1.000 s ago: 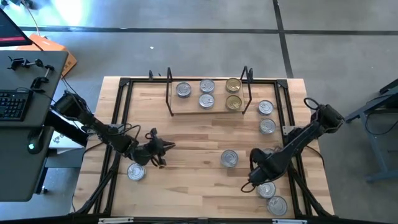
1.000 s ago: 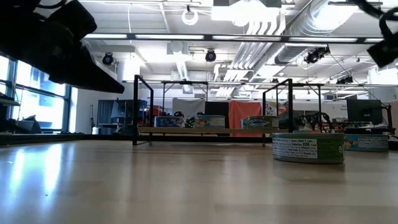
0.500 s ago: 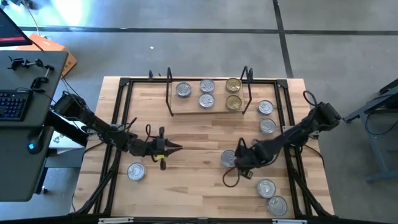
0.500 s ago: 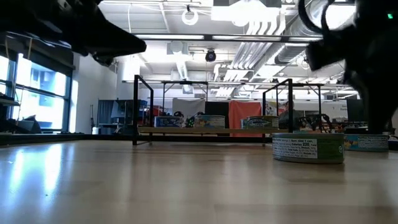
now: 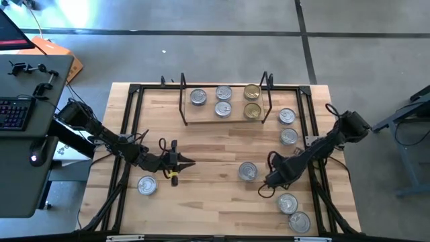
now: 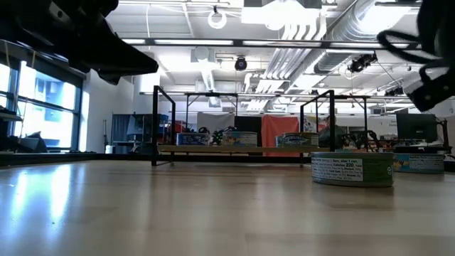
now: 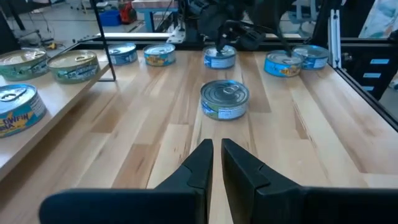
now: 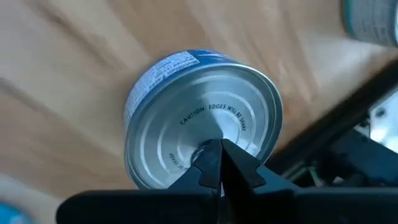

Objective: Stack canned seafood by type on shelf
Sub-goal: Put the blue tuna can on the shelf and align it with the other blue tuna can

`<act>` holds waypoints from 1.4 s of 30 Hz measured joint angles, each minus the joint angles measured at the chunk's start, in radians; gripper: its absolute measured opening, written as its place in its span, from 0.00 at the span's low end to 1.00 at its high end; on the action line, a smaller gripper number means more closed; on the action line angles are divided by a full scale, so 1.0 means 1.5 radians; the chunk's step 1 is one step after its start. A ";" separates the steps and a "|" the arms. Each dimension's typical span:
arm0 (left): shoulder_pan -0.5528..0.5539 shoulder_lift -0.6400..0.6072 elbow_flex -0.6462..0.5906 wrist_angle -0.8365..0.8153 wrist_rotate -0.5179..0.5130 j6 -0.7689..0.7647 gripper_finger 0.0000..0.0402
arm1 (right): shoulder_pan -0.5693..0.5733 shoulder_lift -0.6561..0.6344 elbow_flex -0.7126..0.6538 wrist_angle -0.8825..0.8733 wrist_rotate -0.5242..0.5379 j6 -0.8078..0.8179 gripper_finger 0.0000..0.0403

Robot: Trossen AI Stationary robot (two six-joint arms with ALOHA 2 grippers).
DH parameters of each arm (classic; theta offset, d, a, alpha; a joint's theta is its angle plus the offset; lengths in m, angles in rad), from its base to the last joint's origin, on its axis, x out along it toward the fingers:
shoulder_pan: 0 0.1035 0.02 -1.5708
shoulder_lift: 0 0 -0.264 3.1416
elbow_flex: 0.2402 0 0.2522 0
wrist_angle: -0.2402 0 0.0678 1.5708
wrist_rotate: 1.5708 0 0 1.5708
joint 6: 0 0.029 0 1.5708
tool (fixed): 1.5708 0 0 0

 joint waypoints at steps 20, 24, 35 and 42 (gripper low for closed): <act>-0.003 0.000 0.000 0.002 -0.007 -0.042 0.06 | -0.335 0.094 0.034 0.684 0.124 -0.452 0.00; -0.012 0.000 0.000 0.002 -0.007 -0.047 0.06 | -0.334 0.180 0.044 0.935 0.109 -0.463 0.00; -0.027 0.000 -0.001 -0.062 0.005 -0.179 0.06 | -0.294 0.199 0.107 1.006 0.186 -0.564 0.00; -0.023 0.038 -0.001 -0.199 0.045 -0.330 0.06 | -0.331 0.251 0.109 0.969 0.196 -0.523 0.00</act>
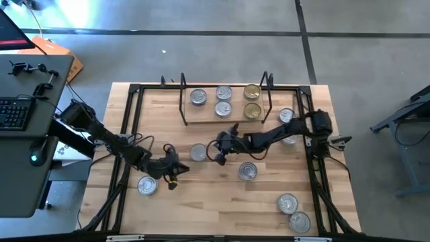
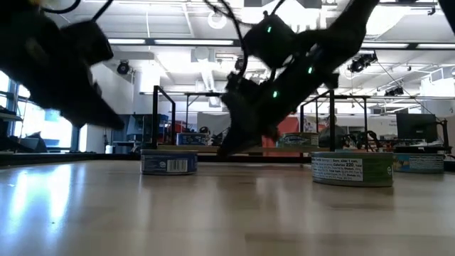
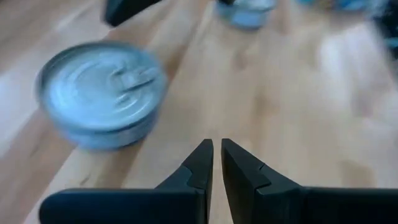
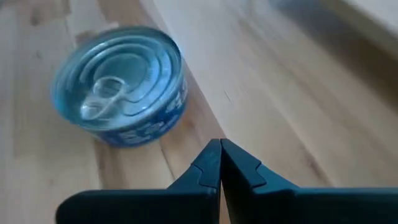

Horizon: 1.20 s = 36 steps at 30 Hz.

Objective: Stack canned seafood by type on shelf
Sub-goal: Put the blue tuna can on the shelf and align it with the other blue tuna can

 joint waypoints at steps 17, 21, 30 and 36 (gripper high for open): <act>0.134 0.058 0.002 -0.012 -0.106 0.049 0.06 | 0.056 0.054 0.008 0.052 -0.153 0.064 0.00; 0.138 -0.016 -0.001 -0.148 -0.114 -0.010 0.06 | 0.111 0.050 0.008 0.021 -0.131 0.076 0.00; 0.045 -0.073 0.001 -0.035 -0.009 0.185 0.06 | 0.177 0.051 0.007 0.015 -0.023 0.071 0.00; -0.017 0.016 0.002 0.178 0.007 0.454 0.07 | 0.177 0.051 0.007 0.014 -0.021 0.071 0.00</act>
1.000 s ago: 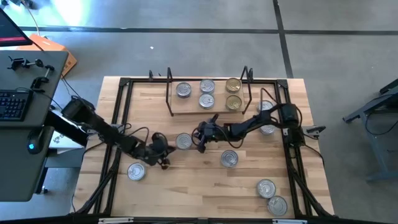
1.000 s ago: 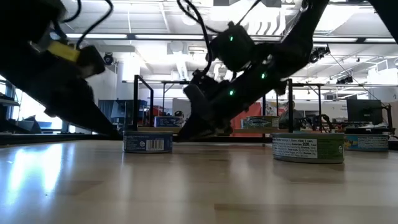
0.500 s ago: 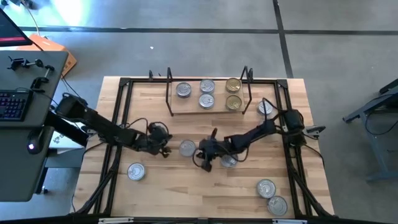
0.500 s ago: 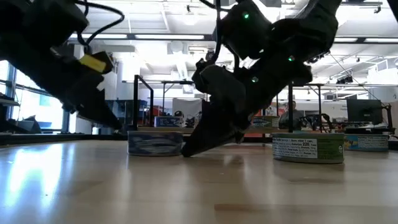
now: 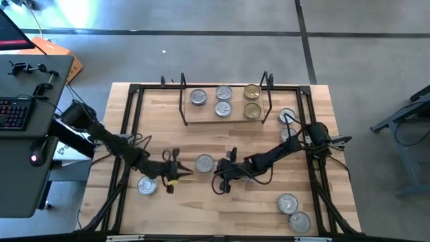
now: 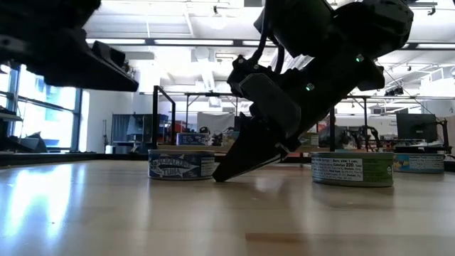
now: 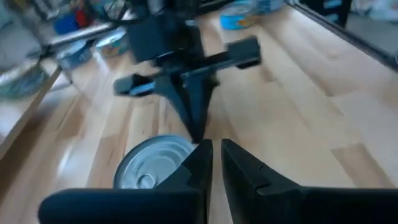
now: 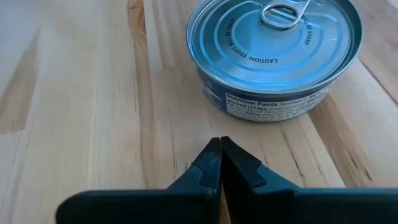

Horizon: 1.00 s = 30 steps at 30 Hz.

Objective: Stack canned seafood by type on shelf
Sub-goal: Put the blue tuna can on the shelf and align it with the other blue tuna can

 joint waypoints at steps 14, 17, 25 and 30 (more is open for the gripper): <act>0.045 0.233 0.137 -0.018 -0.012 0.108 0.39 | -0.002 0.001 -0.001 0.013 -0.001 -0.012 0.00; 0.047 0.256 0.177 -0.094 -0.022 0.110 0.35 | 0.001 0.002 -0.002 0.017 0.002 -0.012 0.00; 0.047 0.280 0.262 -0.257 -0.074 0.077 0.06 | 0.023 0.002 -0.002 0.024 0.001 -0.012 0.00; 0.044 0.276 0.282 -0.278 -0.063 0.068 0.02 | 0.048 0.002 -0.002 0.027 0.014 0.004 0.00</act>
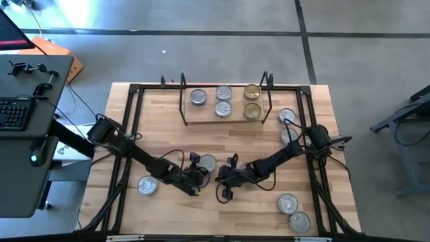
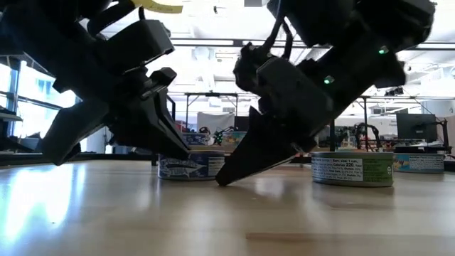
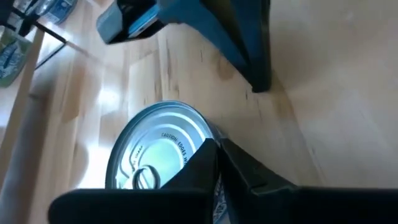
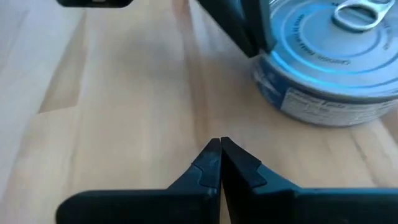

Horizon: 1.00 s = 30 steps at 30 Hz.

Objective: Stack canned seafood by type on shelf
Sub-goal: Put the blue tuna can on the shelf and align it with the other blue tuna can

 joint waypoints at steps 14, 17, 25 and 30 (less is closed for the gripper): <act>-0.017 -0.011 0.153 -0.307 -0.089 -0.011 0.00 | 0.048 0.000 0.000 -0.002 0.080 -0.002 0.00; 0.011 -0.011 0.157 -0.339 -0.115 -0.011 0.00 | 0.048 0.000 0.000 -0.002 0.083 -0.002 0.00; 0.162 -0.035 0.156 -0.370 -0.122 -0.019 0.00 | 0.049 0.000 0.000 -0.005 0.084 -0.002 0.00; 0.264 -0.093 0.147 -0.364 -0.083 0.003 0.00 | 0.053 0.000 -0.011 -0.002 0.088 0.003 0.00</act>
